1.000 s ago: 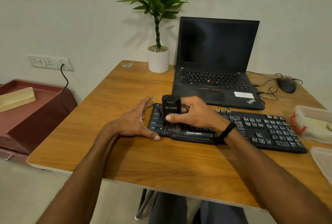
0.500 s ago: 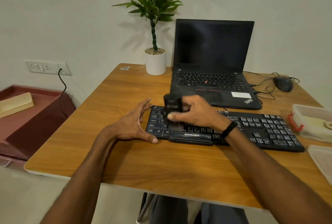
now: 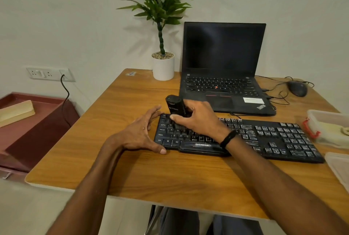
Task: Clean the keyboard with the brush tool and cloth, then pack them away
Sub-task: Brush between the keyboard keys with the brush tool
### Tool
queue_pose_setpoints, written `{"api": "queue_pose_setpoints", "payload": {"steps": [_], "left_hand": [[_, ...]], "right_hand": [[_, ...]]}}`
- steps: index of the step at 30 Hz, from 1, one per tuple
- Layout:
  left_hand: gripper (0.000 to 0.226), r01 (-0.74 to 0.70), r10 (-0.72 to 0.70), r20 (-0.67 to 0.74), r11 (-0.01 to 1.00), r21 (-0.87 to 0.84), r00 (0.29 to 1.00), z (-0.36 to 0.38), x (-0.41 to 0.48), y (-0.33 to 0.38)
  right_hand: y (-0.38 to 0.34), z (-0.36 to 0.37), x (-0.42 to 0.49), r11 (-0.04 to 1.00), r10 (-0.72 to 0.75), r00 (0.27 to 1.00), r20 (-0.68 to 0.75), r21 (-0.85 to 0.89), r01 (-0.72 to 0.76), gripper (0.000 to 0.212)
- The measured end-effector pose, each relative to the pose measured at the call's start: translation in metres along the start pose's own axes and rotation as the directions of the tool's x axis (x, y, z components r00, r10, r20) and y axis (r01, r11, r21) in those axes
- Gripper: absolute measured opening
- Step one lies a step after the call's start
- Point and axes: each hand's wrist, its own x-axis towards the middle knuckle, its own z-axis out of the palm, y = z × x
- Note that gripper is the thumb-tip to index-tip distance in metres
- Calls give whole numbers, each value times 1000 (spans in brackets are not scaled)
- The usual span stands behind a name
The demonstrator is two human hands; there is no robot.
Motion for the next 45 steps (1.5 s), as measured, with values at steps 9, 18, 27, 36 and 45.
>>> {"api": "queue_pose_setpoints", "payload": {"steps": [9,18,27,36,45], "left_hand": [[136,-15,20,-44,994,112,999,0,-3,6],[115,-31,42,-51,980,194,998,0,-5,12],[99,-66,76,-48,981,181,996,2,-5,16],[160,45,-45,-2,994,103,999,2,-4,10],[157,67,-69,22,995,74,997,1,-7,13]], "right_hand": [[-9,18,9,999,-31,999,10,28,31,41],[-20,31,18,988,-46,993,109,153,29,35],[-23,36,24,979,-17,978,206,203,-26,36],[-6,13,26,995,66,976,-208,82,-49,43],[13,-13,4,969,201,964,-172,178,-170,53]]}}
